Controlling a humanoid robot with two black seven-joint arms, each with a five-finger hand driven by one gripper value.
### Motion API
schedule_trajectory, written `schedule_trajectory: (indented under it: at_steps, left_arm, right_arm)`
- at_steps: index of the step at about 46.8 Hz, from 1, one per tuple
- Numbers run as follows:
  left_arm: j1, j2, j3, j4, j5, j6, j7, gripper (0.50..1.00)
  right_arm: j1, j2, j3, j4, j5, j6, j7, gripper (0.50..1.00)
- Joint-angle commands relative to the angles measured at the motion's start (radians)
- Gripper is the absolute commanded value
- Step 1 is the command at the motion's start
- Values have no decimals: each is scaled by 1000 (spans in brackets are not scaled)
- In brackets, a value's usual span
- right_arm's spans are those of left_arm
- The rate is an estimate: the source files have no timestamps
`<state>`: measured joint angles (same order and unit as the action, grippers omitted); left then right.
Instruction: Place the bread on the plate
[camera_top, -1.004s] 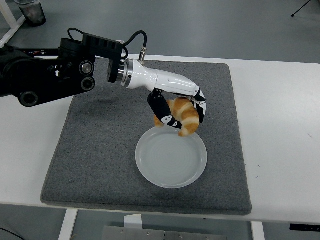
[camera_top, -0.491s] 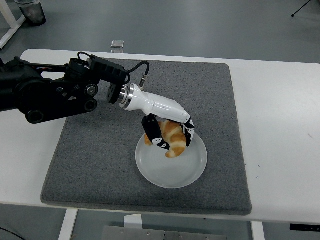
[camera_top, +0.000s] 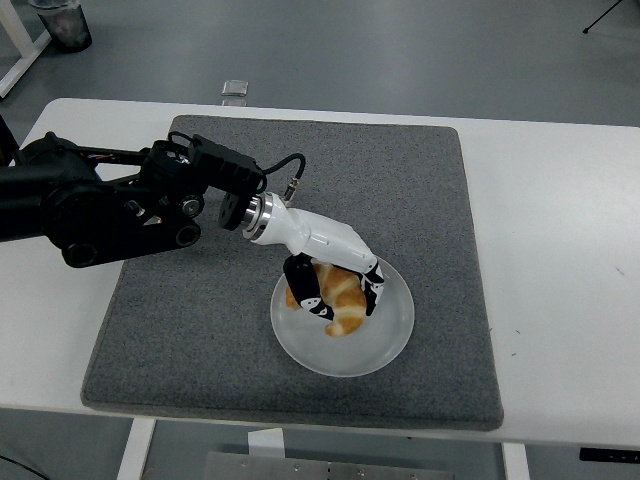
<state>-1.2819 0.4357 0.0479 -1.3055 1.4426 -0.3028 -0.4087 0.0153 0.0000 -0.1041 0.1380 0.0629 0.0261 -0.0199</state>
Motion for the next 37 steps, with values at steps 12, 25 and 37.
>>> schedule_trajectory:
  at_steps: [12,25,37]
  left_arm:
    - [18,-2,0,5,36,24,4,500]
    - [32,-34,1,12,62,42,11,500]
    - [35,-32,1,15,65,53,17,500]
  right_arm:
    - [0,0,0,0,0,0,0,952]
    - [0,0,1,0,0,0,0,952]
    - [0,0,0,0,0,0,0,952]
